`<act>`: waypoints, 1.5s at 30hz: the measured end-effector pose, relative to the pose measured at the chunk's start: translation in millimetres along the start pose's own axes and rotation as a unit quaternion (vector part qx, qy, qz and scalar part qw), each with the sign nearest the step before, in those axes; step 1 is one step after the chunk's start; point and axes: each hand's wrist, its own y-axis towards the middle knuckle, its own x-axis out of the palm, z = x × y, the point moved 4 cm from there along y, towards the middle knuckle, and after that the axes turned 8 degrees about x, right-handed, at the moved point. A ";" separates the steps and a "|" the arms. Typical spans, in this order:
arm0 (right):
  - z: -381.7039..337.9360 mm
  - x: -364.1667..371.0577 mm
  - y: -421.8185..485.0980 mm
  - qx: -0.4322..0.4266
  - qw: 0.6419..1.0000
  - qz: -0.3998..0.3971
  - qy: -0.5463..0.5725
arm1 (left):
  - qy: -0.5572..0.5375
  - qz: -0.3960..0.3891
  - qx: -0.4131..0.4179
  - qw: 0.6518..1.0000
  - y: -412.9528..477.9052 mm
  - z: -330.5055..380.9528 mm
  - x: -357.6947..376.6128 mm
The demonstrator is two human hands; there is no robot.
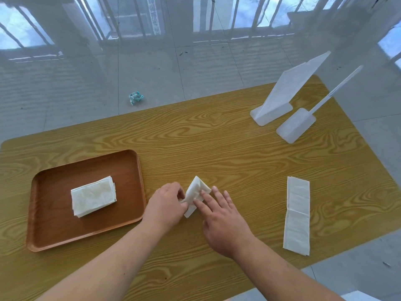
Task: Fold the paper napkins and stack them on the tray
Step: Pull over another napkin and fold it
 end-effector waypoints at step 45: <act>-223.1 -4.7 173.7 0.144 0.943 -0.123 0.274 | -0.149 0.141 -0.271 0.940 -83.7 -224.5 -129.2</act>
